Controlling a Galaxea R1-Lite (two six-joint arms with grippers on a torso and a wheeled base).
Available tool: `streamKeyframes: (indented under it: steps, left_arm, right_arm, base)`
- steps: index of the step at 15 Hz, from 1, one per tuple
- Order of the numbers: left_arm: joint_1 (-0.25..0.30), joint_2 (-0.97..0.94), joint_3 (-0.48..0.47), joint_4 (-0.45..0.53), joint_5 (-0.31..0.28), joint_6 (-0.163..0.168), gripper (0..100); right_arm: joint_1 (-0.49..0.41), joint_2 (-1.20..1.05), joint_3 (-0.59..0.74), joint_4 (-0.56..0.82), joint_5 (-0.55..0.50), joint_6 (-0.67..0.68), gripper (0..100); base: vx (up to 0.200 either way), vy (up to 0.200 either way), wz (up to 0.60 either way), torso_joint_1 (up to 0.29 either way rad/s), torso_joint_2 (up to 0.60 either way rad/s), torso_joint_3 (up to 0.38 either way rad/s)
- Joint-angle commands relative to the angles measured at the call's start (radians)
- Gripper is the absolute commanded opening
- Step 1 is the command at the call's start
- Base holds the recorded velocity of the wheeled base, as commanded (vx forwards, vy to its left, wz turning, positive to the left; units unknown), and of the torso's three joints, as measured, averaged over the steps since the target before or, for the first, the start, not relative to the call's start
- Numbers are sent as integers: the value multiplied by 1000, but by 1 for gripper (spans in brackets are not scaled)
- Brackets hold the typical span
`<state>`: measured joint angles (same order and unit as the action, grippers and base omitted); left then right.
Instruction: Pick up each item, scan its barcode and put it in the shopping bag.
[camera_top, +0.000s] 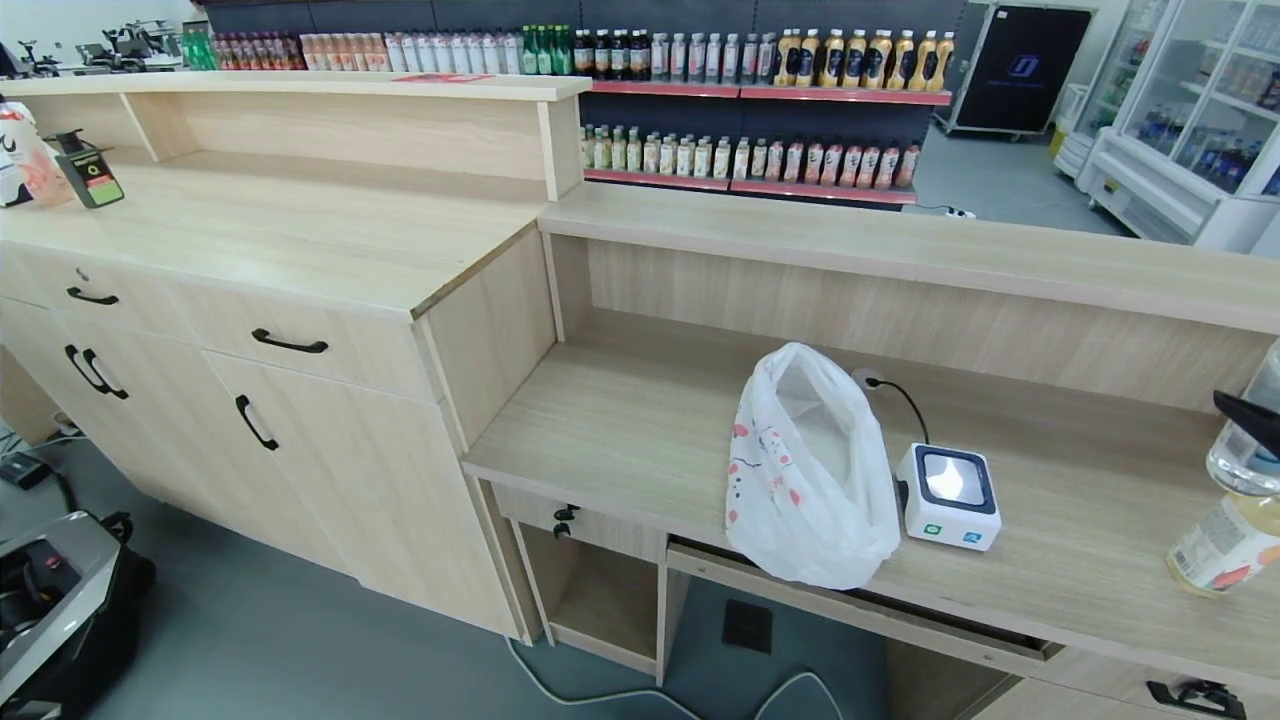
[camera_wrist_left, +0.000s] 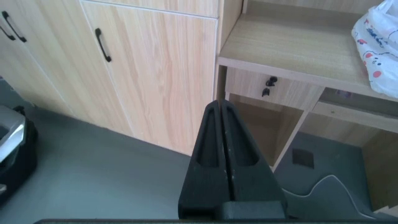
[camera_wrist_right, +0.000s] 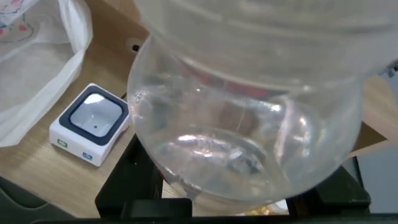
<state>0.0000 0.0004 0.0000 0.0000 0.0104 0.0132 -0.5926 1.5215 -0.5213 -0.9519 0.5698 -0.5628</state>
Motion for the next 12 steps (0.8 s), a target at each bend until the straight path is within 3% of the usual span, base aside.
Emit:
streamKeyframes:
  steps: [1,2,4,5,8,12]
  left_arm:
    - [0,0,0,0,0,-1,0]
    - [0,0,0,0,0,1,0]
    - [0,0,0,0,0,1,0]
    - [0,0,0,0,0,1,0]
    - [0,0,0,0,0,1,0]
    - [0,0,0,0,0,1,0]
  right_arm:
    - [2,-14,-16,-14,-2,34,0]
    - [10,-14,-14,-45,-33,47,0]
    - [103,-15,-34,-70,-197,172,0]
    - [195,5,-82,-73,-344,245,0]
    - [332,154,-144,-57,-363,446,0]
    - [401,375,-174,-117,-340,480,0]
  base:
    - [0,0,0,0,0,0]
    - [0,0,600,-2,2,2]
    - [0,0,600,2,-2,5]
    - [0,0,600,7,7,2]
    - [0,0,0,0,0,0]
    - [0,0,0,0,0,0]
